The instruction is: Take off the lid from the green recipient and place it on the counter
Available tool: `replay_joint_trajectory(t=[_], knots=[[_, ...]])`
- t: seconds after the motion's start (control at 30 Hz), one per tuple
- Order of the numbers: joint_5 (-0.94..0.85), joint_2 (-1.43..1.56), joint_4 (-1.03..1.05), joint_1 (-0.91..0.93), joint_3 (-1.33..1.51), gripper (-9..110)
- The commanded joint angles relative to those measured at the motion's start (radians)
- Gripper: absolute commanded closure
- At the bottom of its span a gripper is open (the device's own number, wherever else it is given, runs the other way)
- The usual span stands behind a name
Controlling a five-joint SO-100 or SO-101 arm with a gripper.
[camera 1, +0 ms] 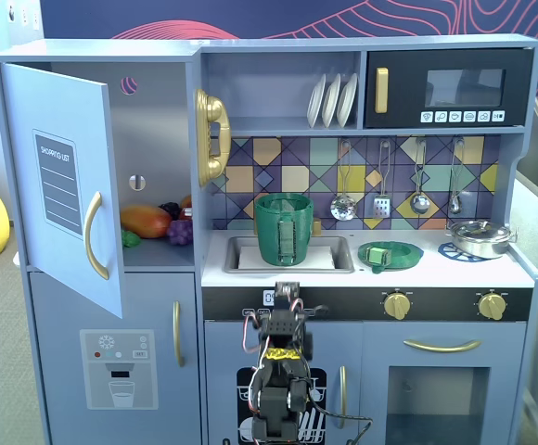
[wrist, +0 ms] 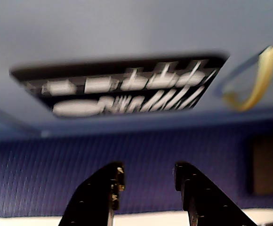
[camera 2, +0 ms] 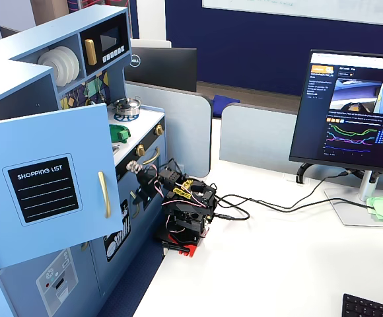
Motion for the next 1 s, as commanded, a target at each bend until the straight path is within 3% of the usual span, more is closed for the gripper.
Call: replay_joint_trajectory(t=[0.0,0.2,0.53,0.77,0.97], knots=[[0.054,0.046,-0.046,-0.034,0.074,101],[0.106,0.089,0.086,-0.034,0.120,101],[0.002,0.127,0.434,-0.032,0.121,99],[-0.008,0.129,0.554,-0.035,0.121,99],[0.120,0.129,0.578,-0.041,0.121,97]])
